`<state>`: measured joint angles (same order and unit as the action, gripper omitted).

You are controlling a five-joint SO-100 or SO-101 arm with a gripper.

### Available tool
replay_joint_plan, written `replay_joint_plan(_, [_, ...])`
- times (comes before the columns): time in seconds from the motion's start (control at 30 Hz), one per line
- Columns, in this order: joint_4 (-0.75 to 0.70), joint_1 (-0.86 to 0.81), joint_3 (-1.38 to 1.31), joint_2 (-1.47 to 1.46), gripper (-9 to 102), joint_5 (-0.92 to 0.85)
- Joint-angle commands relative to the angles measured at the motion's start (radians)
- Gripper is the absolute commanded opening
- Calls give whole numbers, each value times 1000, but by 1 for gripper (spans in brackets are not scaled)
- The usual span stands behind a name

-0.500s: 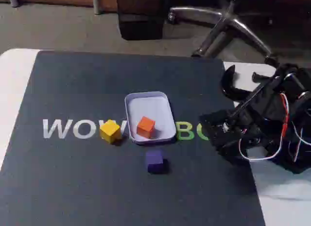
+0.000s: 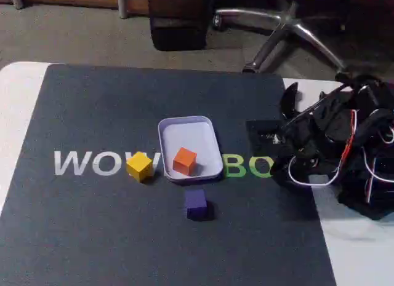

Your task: Move blocks one by one until all three blocks are in the tray.

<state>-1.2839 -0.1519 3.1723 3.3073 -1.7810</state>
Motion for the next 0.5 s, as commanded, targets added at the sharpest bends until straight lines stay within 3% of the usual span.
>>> replay_joint_plan(0.0, [-2,6,-2,2,-8,-32])
replay_joint_plan(0.27, [-31,-94,-103,0,-8,-123])
replay_joint_plan(0.47, [-170,32,-383,-15,-8,-3])
